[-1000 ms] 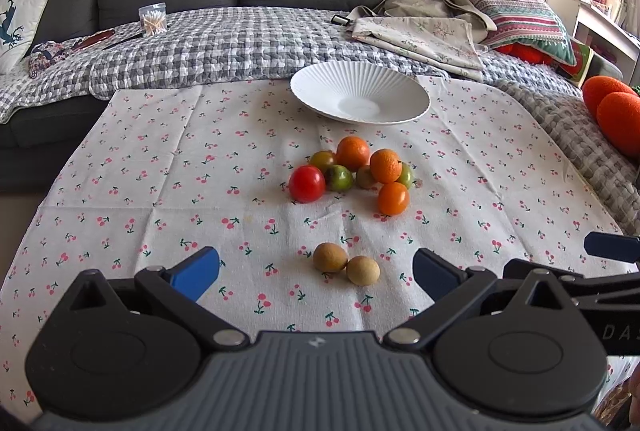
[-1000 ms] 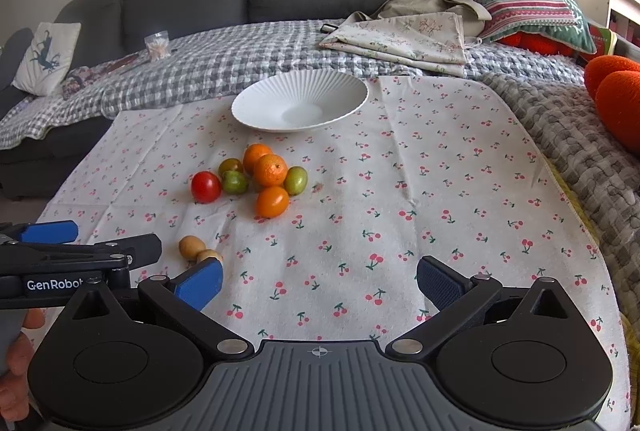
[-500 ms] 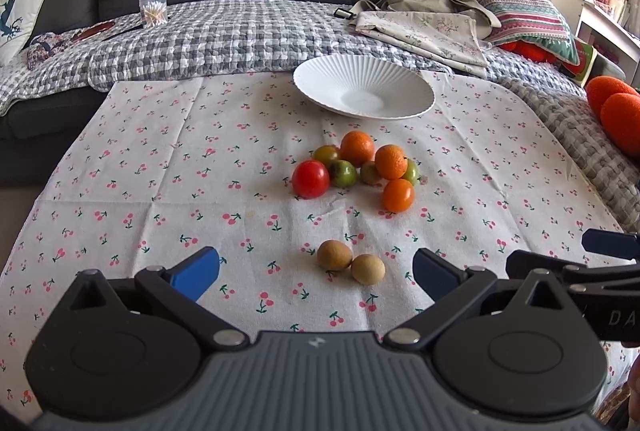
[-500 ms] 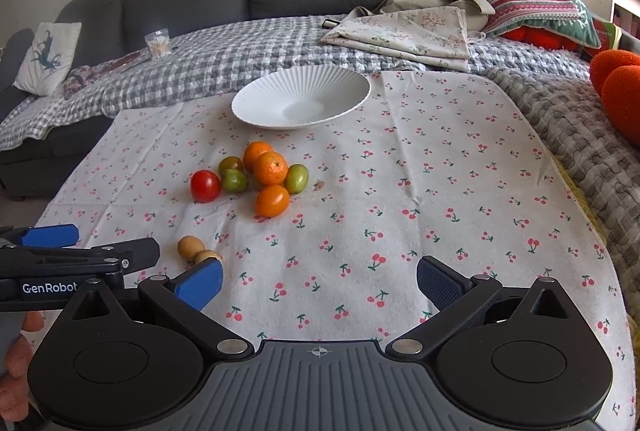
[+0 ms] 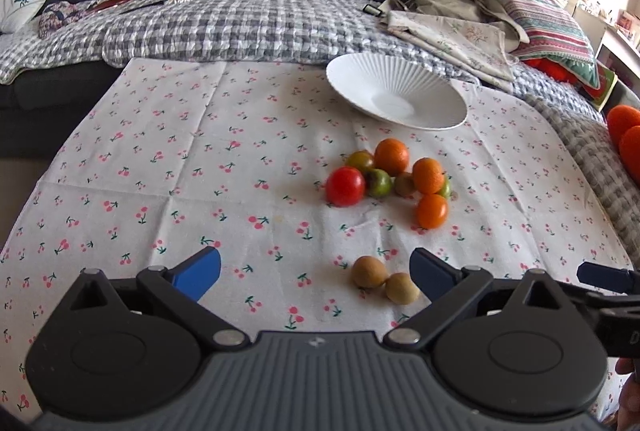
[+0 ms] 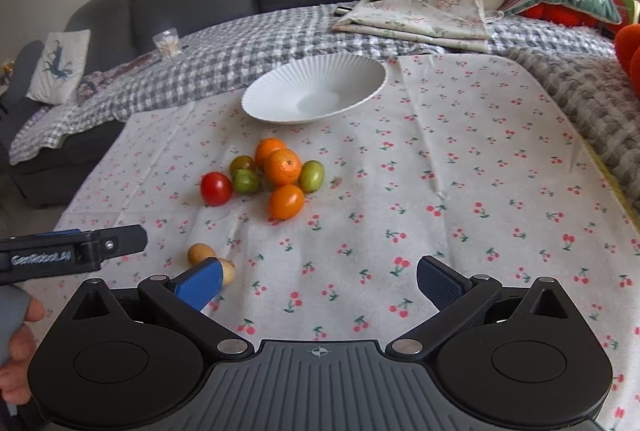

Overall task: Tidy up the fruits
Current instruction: 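Grasp one tan round fruit with the left tool while the right tool grasps the other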

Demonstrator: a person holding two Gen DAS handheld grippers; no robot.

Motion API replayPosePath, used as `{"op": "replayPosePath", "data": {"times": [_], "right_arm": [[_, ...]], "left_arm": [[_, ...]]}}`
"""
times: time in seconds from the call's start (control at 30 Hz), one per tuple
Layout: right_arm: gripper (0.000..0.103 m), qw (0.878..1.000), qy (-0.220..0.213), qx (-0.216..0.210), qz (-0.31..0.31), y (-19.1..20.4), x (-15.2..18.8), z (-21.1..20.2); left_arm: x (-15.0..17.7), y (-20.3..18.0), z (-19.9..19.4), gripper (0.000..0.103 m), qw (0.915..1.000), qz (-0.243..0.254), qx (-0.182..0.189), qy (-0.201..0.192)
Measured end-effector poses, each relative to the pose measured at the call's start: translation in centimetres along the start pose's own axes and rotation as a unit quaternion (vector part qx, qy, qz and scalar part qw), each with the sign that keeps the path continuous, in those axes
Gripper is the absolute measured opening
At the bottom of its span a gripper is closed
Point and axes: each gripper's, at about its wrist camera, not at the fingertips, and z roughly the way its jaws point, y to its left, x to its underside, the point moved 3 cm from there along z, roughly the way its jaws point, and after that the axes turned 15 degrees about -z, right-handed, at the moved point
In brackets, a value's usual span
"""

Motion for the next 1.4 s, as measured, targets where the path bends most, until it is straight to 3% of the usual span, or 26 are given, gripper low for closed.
{"op": "replayPosePath", "data": {"times": [0.2,0.3,0.47,0.77,0.93,1.1,1.27,1.4], "right_arm": [[0.101,1.000,0.000,-0.016,-0.018,0.5,0.1,1.2],[0.098,0.999,0.001,-0.034,-0.027,1.0,0.3,1.9],[0.084,0.997,0.012,-0.050,-0.057,2.2,0.7,3.0],[0.073,0.993,0.021,-0.058,-0.100,3.8,1.2,4.2],[0.068,0.991,0.016,-0.068,-0.115,4.7,0.9,4.7],[0.057,0.988,0.012,-0.076,-0.131,5.6,0.5,5.6],[0.042,0.986,0.020,-0.080,-0.148,6.2,0.4,7.1],[0.040,0.984,0.013,-0.088,-0.156,6.6,0.0,7.6]], "left_arm": [[-0.1,0.7,0.8,0.085,1.0000,0.001,-0.002,0.007],[0.3,0.5,1.5,0.079,0.9993,-0.006,0.022,0.031],[1.3,0.0,3.1,0.064,0.9968,-0.008,0.045,0.066],[1.6,0.3,5.9,0.050,0.9866,-0.084,0.087,0.109],[1.3,0.0,6.8,0.043,0.9866,-0.101,0.082,0.099],[1.4,-0.5,7.1,0.025,0.9890,-0.091,0.072,0.091],[1.0,0.1,6.8,0.025,0.9890,-0.099,0.067,0.087],[0.2,0.6,6.1,0.025,0.9926,-0.092,0.054,0.059]]}}
